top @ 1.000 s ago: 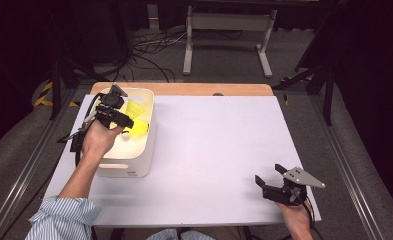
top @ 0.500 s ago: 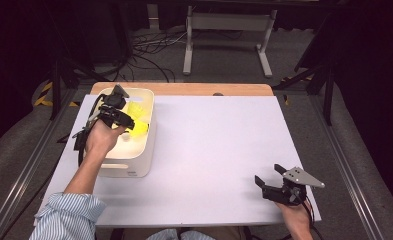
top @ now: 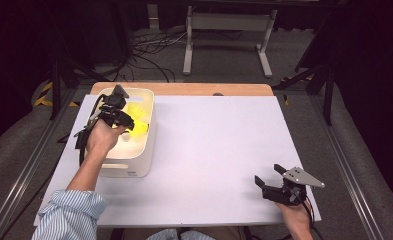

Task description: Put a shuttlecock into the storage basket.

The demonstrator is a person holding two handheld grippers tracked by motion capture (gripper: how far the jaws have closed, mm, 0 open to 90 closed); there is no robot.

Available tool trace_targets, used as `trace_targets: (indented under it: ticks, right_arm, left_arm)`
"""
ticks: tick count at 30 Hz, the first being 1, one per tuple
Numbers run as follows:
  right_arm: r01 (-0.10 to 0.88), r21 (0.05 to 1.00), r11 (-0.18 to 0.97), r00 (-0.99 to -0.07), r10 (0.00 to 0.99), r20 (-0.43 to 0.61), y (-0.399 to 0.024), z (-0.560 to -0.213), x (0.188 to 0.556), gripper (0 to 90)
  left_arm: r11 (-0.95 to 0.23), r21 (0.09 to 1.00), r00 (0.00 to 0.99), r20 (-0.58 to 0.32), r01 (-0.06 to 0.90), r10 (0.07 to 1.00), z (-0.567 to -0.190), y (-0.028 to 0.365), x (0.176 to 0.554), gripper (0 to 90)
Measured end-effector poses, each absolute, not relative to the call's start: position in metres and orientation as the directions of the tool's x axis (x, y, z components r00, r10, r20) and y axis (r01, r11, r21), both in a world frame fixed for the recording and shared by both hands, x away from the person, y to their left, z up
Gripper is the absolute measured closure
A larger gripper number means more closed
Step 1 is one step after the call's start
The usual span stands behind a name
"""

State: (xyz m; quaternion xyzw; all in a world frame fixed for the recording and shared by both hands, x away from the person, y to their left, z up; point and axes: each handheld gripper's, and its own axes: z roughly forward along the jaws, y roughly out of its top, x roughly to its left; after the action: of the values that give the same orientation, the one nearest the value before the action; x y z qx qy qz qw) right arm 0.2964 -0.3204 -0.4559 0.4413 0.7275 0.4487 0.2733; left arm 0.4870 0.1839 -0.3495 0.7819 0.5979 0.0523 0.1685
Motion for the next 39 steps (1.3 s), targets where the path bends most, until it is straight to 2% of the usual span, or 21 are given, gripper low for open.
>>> trace_targets:
  ticks: [3, 7, 13, 22, 39]
  right_arm:
    - [0.397, 0.894, 0.207, -0.460, 0.888, -0.001, -0.321, -0.456, 0.296, 15.2]
    - [0.395, 0.894, 0.210, -0.462, 0.887, -0.004, -0.320, -0.456, 0.296, 15.1]
    - [0.396, 0.894, 0.209, -0.461, 0.887, -0.003, -0.320, -0.456, 0.297, 15.1]
    - [0.395, 0.895, 0.209, -0.461, 0.888, -0.004, -0.320, -0.456, 0.297, 15.1]
    - [0.396, 0.894, 0.211, -0.460, 0.888, -0.006, -0.320, -0.456, 0.297, 15.1]
  left_arm:
    - [-0.228, 0.319, 0.278, -0.121, 0.920, 0.953, -0.350, 0.184, 0.487, 59.1]
    - [-0.227, 0.320, 0.273, -0.106, 0.920, 0.956, -0.349, 0.184, 0.485, 46.5]
    - [-0.236, 0.334, 0.285, -0.105, 0.912, 0.953, -0.345, 0.183, 0.482, 41.0]
    - [-0.248, 0.351, 0.298, -0.096, 0.903, 0.950, -0.341, 0.182, 0.477, 38.1]
    - [-0.252, 0.394, 0.311, -0.094, 0.884, 0.946, -0.328, 0.190, 0.466, 38.3]
